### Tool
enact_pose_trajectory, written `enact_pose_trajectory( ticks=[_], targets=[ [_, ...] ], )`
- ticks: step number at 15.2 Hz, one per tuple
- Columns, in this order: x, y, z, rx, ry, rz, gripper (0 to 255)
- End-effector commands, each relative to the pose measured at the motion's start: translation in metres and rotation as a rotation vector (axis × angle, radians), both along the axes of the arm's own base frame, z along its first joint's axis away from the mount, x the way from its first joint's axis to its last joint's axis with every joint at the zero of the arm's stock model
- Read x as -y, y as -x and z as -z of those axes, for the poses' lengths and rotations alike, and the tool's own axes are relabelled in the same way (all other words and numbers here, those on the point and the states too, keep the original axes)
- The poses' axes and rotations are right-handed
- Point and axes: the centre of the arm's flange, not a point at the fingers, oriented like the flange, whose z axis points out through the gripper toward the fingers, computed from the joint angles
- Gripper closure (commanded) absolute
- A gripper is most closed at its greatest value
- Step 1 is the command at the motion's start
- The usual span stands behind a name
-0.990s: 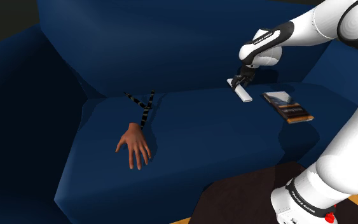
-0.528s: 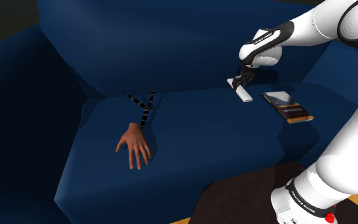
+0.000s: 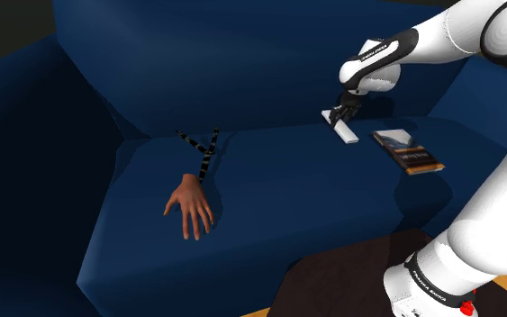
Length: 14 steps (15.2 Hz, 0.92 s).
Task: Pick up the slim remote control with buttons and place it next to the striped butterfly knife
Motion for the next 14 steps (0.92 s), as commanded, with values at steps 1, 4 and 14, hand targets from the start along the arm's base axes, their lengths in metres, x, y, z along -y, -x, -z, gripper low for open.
enact_pose_trajectory(
  ticks=[1, 4, 14],
  targets=[
    [0.0, 0.0, -0.01, 0.0, 0.0, 0.0, 255],
    [0.0, 0.0, -0.026, 0.0, 0.0, 0.0, 255],
    [0.0, 0.0, -0.078, 0.0, 0.0, 0.0, 255]
  ],
)
